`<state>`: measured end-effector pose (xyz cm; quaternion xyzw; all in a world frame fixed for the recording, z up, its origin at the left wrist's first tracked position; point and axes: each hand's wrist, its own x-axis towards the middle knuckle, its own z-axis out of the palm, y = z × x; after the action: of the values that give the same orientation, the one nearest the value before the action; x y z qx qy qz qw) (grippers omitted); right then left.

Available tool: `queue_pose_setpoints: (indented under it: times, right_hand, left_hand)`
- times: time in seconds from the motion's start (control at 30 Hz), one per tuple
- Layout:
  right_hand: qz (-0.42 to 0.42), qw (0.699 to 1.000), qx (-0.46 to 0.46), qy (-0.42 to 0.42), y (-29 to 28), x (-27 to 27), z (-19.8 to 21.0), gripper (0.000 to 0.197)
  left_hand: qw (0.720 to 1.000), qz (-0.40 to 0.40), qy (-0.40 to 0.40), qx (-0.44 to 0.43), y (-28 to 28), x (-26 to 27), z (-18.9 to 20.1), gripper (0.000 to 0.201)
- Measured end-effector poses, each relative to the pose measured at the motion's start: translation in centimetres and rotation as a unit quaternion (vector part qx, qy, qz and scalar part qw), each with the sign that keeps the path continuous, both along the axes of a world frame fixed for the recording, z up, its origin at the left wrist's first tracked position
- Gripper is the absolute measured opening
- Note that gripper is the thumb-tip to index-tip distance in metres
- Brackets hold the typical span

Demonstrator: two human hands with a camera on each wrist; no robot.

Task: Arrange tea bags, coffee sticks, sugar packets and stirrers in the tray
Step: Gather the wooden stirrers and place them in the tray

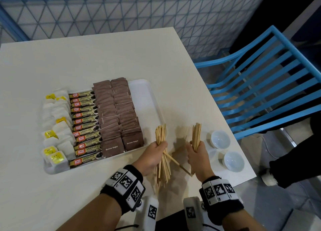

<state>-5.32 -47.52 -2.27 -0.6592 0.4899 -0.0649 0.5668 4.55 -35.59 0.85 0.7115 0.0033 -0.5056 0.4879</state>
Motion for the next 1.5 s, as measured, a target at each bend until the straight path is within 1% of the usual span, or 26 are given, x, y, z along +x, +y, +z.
queue_pose_setpoints:
  times: [0.07,0.1,0.17,0.23,0.3,0.33,0.4,0.5,0.63,0.7,0.77,0.8,0.87,0.93,1.0,1.07,1.13,1.23,1.27,1.33,1.37,1.4,1.43,1.5]
  right_hand:
    - [0.034,0.996,-0.068,0.04,0.1,0.0,0.1,0.016]
    - [0.063,0.991,-0.101,0.061,0.2,0.0,0.2,0.016]
    - [0.134,0.976,-0.154,0.074,0.4,0.2,0.4,0.015]
    - [0.222,0.952,-0.201,0.064,0.5,0.3,0.7,0.016]
    - [0.309,0.924,-0.222,0.039,0.2,0.3,0.8,0.027]
    - [0.344,0.911,-0.226,0.034,0.0,0.2,0.9,0.03]
    - [0.396,0.883,-0.25,0.036,-0.4,0.0,1.0,0.029]
    - [0.429,0.857,-0.28,0.055,-0.7,-0.2,0.6,0.024]
    - [0.452,0.824,-0.328,0.095,-0.6,-0.1,0.5,0.018]
    - [0.462,0.808,-0.35,0.108,-0.4,-0.1,0.4,0.018]
    - [0.465,0.791,-0.381,0.113,0.2,-0.3,0.5,0.013]
    - [0.471,0.782,-0.39,0.117,0.5,-0.4,0.7,0.017]
    - [0.474,0.757,-0.429,0.138,1.1,-0.5,0.7,0.034]
    - [0.464,0.745,-0.455,0.148,1.5,-0.5,0.8,0.039]
    - [0.463,0.747,-0.456,0.139,1.5,-0.6,0.8,0.041]
    - [0.462,0.758,-0.438,0.144,1.4,-0.5,0.7,0.041]
    - [0.459,0.761,-0.434,0.145,1.4,-0.5,0.9,0.038]
    - [0.443,0.782,-0.408,0.163,1.2,-0.1,1.0,0.017]
    - [0.452,0.792,-0.374,0.168,1.3,0.1,1.2,0.016]
    - [0.46,0.83,-0.289,0.128,1.9,0.6,2.1,0.01]
    - [0.463,0.844,-0.248,0.106,2.4,1.1,2.7,0.006]
    - [0.466,0.854,-0.213,0.091,2.9,1.5,3.3,0.007]
    - [0.473,0.858,-0.185,0.081,3.3,1.9,3.7,0.01]
    - [0.496,0.851,-0.154,0.081,3.8,2.6,4.4,0.012]
  left_hand:
    - [1.0,0.017,0.01,-0.01,0.2,0.2,0.1,0.021]
    - [1.0,0.024,0.013,-0.015,0.3,0.4,0.3,0.025]
    - [0.999,0.036,0.013,-0.025,0.5,0.7,0.5,0.032]
    - [0.997,0.054,0.027,-0.044,0.8,1.1,0.7,0.031]
    - [0.992,0.086,0.055,-0.076,1.3,1.3,1.2,0.026]
    - [0.987,0.11,0.069,-0.093,1.6,1.4,1.2,0.024]
    - [0.978,0.15,0.089,-0.118,2.3,1.6,1.3,0.023]
    - [0.972,0.188,0.08,-0.118,3.1,1.9,1.4,0.017]
    - [0.981,0.174,0.009,-0.086,3.8,2.4,1.3,0.026]
    - [0.981,0.171,-0.005,-0.087,4.2,2.5,1.5,0.024]
    - [0.979,0.183,-0.014,-0.087,4.5,2.6,1.7,0.023]
    - [0.978,0.189,-0.018,-0.087,4.8,2.7,1.8,0.022]
    - [0.977,0.195,-0.025,-0.08,5.4,2.8,1.6,0.019]
    - [0.977,0.198,-0.03,-0.071,6.1,2.8,1.4,0.015]
    - [0.977,0.199,-0.039,-0.065,6.8,2.8,1.4,0.015]
    - [0.975,0.207,-0.051,-0.063,7.3,2.9,1.5,0.018]
    - [0.972,0.22,-0.057,-0.06,7.8,3.0,1.7,0.021]
    - [0.969,0.231,-0.068,-0.062,8.6,3.4,2.0,0.026]
    - [0.968,0.231,-0.074,-0.063,8.9,3.5,2.1,0.028]
    - [0.966,0.231,-0.088,-0.07,9.3,3.7,2.4,0.029]
    - [0.966,0.226,-0.099,-0.075,9.5,3.6,2.6,0.029]
    - [0.967,0.217,-0.111,-0.077,9.6,3.5,2.7,0.029]
    - [0.967,0.208,-0.122,-0.078,9.7,3.4,2.8,0.03]
    - [0.965,0.206,-0.136,-0.084,10.2,3.2,3.1,0.029]
